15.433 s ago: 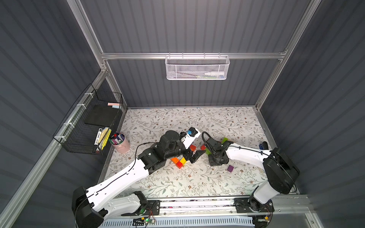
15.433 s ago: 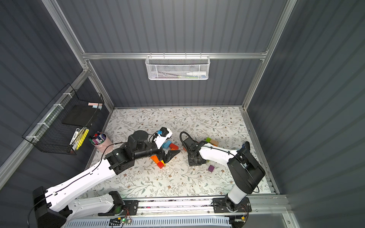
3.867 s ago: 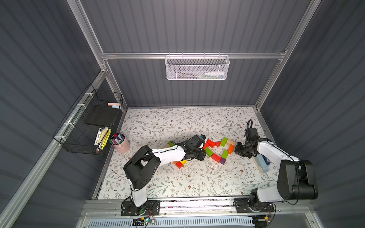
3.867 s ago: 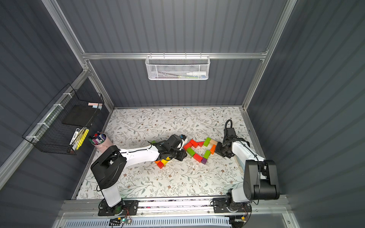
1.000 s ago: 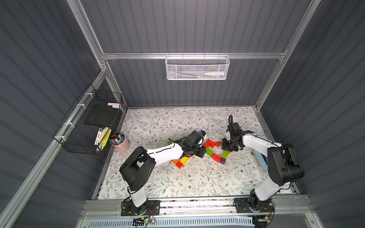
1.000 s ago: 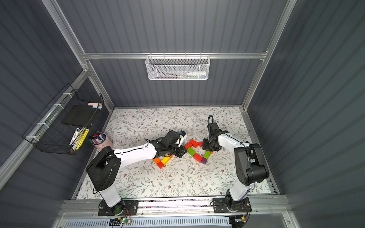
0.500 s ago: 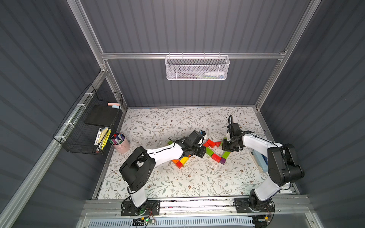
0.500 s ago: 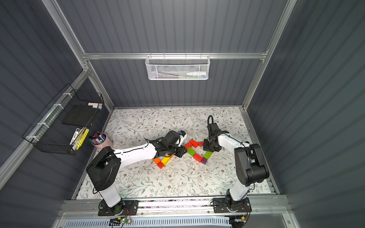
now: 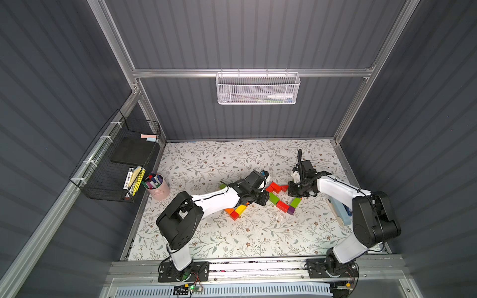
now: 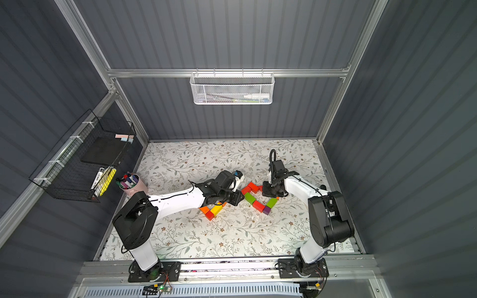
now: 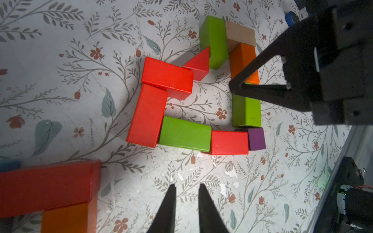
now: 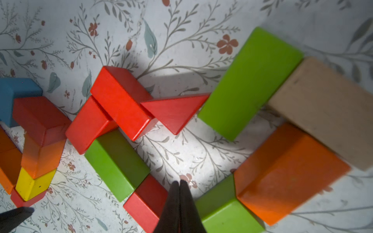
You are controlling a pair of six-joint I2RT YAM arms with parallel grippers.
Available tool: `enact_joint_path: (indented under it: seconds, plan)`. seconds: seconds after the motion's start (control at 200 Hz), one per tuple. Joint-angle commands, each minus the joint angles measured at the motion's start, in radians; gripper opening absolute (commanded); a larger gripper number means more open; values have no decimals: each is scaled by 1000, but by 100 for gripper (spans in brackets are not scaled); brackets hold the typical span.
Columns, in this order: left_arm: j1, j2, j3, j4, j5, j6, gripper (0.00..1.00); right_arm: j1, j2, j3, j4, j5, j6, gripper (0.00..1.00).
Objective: Assemble a heart with building blocks
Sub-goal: Adjust the building block at the center of the board, then reset both arms
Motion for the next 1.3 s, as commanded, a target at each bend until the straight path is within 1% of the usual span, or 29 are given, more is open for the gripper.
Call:
enact_joint_path:
  seconds: [0.0, 0.1, 0.155, 0.18, 0.27, 0.295, 0.325, 0.375, 0.415, 0.44, 0.46, 0.495, 0.55, 0.605, 0.655, 0.675, 0.72, 0.835, 0.855, 0.92, 1.031, 1.101, 1.216, 1.296]
  plan:
    - [7, -13, -4, -4, -10, 18, 23, 5, -24, -38, -12, -10, -17, 7]
    - [8, -27, -6, 0, -14, 18, 23, 5, -61, -66, 5, 8, -9, 7]
    - [8, -48, -2, -1, -23, 18, 23, 5, -96, -87, 26, 5, -9, 10]
    - [7, -56, 1, -4, -30, 18, 25, 5, -113, -94, 52, 3, -10, 12]
    - [10, -97, 16, -5, -62, 28, 29, 5, -167, -110, 77, 16, -19, 13]
    - [11, -108, 21, -3, -72, 37, 32, 5, -185, -113, 80, 23, -23, 14]
    - [16, -118, 28, -4, -85, 47, 35, 5, -207, -117, 87, 37, -30, 17]
    - [30, -141, 39, -2, -106, 63, 44, 5, -245, -126, 96, 73, -32, 22]
    - [45, -158, 48, 0, -125, 73, 50, 5, -278, -131, 103, 103, -40, 31]
    - [57, -169, 52, 0, -141, 78, 54, 5, -298, -135, 110, 121, -47, 39]
    - [68, -177, 54, 3, -149, 84, 61, 5, -313, -140, 120, 134, -53, 46]
    - [91, -194, 58, 12, -155, 99, 77, 4, -338, -151, 142, 153, -61, 59]
    - [122, -224, 57, 27, -189, 124, 98, -1, -373, -167, 174, 182, -70, 72]
    - [151, -259, 43, 56, -233, 167, 99, -5, -395, -186, 216, 217, -76, 81]
    - [182, -295, 26, 81, -271, 196, 99, -10, -396, -202, 255, 275, -66, 95]
    - [198, -308, 22, 90, -274, 206, 99, -13, -395, -205, 265, 301, -61, 98]
    - [232, -337, 9, 108, -284, 236, 99, -25, -395, -202, 272, 338, -59, 99]
    - [310, -408, -50, 161, -395, 296, 99, -56, -396, -217, 315, 502, -68, 99]
    - [324, -423, -65, 179, -415, 306, 99, -64, -427, -228, 336, 516, -83, 99]
    - [362, -473, -140, 262, -480, 352, 99, -100, -445, -261, 399, 502, -122, 99]
    - [417, -534, -251, 390, -599, 375, 99, -203, -461, -275, 413, 461, -114, 99]
    - [449, -554, -302, 450, -621, 384, 100, -247, -465, -309, 463, 454, -142, 99]
    - [468, -552, -345, 484, -737, 415, 99, -266, -456, -411, 618, 495, -222, 99]
    - [480, -546, -396, 538, -771, 459, 99, -274, -435, -498, 790, 484, -239, 99]
